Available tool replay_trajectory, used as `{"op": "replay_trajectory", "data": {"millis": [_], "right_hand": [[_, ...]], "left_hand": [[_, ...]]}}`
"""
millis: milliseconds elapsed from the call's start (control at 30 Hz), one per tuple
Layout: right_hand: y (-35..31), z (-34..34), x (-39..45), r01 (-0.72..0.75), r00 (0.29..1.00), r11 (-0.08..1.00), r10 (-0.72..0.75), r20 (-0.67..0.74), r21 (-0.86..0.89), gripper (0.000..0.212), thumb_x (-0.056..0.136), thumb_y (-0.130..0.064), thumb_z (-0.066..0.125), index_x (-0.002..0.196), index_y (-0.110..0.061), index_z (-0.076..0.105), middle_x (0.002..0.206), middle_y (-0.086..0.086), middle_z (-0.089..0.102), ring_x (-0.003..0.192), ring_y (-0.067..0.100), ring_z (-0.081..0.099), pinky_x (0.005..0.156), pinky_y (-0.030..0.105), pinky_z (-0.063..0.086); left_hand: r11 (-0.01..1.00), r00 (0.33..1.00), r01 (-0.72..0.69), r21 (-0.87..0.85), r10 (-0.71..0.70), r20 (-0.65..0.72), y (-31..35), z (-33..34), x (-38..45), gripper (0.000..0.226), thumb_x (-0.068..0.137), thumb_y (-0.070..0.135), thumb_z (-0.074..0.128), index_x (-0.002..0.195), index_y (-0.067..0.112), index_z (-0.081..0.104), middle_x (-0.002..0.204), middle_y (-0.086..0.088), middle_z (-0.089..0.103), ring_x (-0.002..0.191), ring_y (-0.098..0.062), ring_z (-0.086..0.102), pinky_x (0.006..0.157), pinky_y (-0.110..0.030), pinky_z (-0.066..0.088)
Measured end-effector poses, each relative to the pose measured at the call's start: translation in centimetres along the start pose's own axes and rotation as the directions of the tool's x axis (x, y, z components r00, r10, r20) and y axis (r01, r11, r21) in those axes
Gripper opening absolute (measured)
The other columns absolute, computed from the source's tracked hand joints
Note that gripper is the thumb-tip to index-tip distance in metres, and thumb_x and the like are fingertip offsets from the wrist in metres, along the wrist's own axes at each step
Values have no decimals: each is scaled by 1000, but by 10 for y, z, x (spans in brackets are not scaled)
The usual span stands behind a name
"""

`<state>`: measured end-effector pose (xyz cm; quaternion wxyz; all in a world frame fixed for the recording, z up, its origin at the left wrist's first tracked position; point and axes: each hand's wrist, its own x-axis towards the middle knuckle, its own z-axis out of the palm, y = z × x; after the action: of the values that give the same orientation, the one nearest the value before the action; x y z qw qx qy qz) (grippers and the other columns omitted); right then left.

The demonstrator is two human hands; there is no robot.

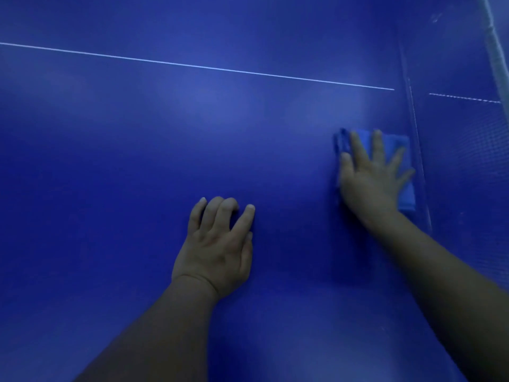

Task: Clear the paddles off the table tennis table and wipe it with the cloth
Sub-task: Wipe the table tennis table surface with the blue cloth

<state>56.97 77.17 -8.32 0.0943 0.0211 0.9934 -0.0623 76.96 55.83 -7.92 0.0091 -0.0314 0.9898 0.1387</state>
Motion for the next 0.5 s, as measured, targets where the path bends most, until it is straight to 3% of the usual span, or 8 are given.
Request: {"op": "replay_trajectory", "data": {"millis": [67,100,233,300,400,500], "right_hand": [[14,4,-38,-66,998,998,66,-10,11,59,98,-55,24,156,-49,16,169,-6,1,152,42,-7,115,72,-2],[8,10,-56,-31,999,999,31,-28,-13,60,96,-56,23,156,-49,17,169,-5,2,152,42,-6,115,71,-3],[-53,22,-47,321,946,946,-322,-26,-35,57,97,-56,28,154,-50,23,168,-5,11,152,43,-1,116,68,-3],[-79,16,5,366,929,930,-367,-40,-31,55,99,-56,30,154,-48,25,168,-6,12,153,42,0,117,69,-1],[-58,-1,64,207,978,978,-208,-26,-34,58,100,-61,27,156,-48,19,168,-9,7,153,38,-3,118,66,-2],[14,-5,25,55,997,998,-53,-62,29,60,99,-62,26,157,-46,16,168,-9,4,154,36,-5,118,66,-2]], "left_hand": [[1000,1000,4,0,-4,3,0,0,0,49,93,31,38,131,10,62,118,-13,54,118,-33,47,114,-57,29],[1000,1000,4,2,-4,4,0,0,-1,49,94,31,38,131,10,61,118,-13,53,118,-32,46,114,-57,29],[1000,1000,-6,11,6,-20,-2,3,-1,49,93,31,40,131,9,61,117,-14,52,117,-35,46,114,-58,28],[1000,999,-9,14,10,-53,-2,4,-1,49,93,31,41,130,8,61,116,-15,51,115,-35,45,114,-57,27],[1000,995,-21,7,22,-97,0,6,0,48,93,30,42,129,6,62,115,-16,50,114,-36,44,114,-57,26],[1000,993,-27,-8,26,-111,0,6,1,49,93,31,42,128,5,63,115,-16,49,114,-37,44,113,-57,26]]}}
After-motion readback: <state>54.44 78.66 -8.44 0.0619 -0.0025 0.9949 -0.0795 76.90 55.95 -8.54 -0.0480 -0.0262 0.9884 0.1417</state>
